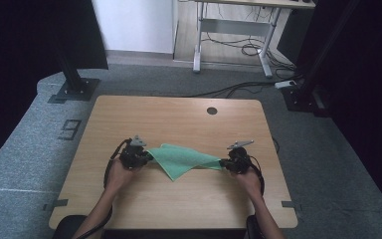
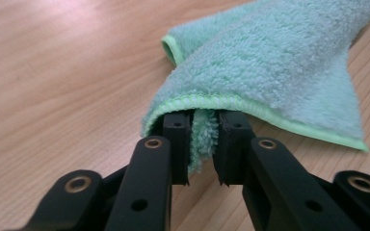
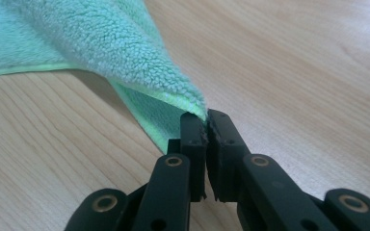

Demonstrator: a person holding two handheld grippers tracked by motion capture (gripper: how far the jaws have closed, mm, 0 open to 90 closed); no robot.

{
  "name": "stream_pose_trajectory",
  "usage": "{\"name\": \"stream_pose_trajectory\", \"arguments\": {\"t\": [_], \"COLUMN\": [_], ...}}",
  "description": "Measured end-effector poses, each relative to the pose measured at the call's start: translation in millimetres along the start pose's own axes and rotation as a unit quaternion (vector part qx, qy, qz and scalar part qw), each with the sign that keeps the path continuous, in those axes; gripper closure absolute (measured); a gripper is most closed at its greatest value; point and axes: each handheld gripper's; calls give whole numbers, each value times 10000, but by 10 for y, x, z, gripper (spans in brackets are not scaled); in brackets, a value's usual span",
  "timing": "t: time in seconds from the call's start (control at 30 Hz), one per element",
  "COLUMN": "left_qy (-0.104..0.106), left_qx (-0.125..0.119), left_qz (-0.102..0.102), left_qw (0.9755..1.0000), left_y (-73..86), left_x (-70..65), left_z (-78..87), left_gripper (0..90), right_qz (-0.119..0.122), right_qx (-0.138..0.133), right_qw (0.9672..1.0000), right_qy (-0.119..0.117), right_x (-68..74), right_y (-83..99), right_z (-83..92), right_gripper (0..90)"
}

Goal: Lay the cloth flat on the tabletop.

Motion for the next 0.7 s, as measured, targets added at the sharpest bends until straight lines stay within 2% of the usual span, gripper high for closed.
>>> {"name": "stream_pose_trajectory", "arguments": {"t": [0.1, 0.13, 0.17, 0.2, 0.23, 0.27, 0.43, 0.57, 0.6, 0.7], "left_qy": [55, 110, 110, 117, 117, 194, 214, 177, 147, 95], "left_qx": [36, 75, 75, 109, 109, 114, 80, 114, 134, 158], "left_qz": [26, 44, 44, 30, 30, 45, 5, -21, -13, 46], "left_qw": [10000, 9999, 9999, 9999, 9999, 9997, 9997, 9998, 9998, 9998], "left_y": [14, 19, 19, 16, 16, 5, -14, 5, 29, 84], "left_x": [4, 5, 5, 1, 1, 4, -10, -7, 4, 37], "left_z": [-13, -19, -19, -8, -8, 25, 102, 133, 141, 158], "left_gripper": [732, 649, 599, 543, 524, 497, 465, 467, 467, 467], "right_qz": [7, 21, 21, 34, 34, 26, 31, 150, 244, 310], "right_qx": [24, 37, 37, 12, 12, -26, -157, -238, -272, -288], "right_qw": [10000, 10000, 10000, 10000, 10000, 10000, 9999, 9996, 9993, 9990], "right_qy": [-6, 0, 0, 24, 24, 30, 3, -74, -120, -134], "right_x": [5, 5, 5, 4, 4, 2, 23, 101, 152, 177], "right_y": [16, 20, 20, 13, 13, 1, -57, -153, -213, -252], "right_z": [-19, -22, -22, -6, -6, 22, 103, 156, 187, 211], "right_gripper": [827, 770, 770, 696, 696, 624, 588, 558, 542, 530]}}
Point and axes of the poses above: each handheld gripper's, and its own axes: z roughly backward along the jaws, y roughly out of its underside, x roughly to its left, and after that the axes turned 14 degrees about -x, right-handed
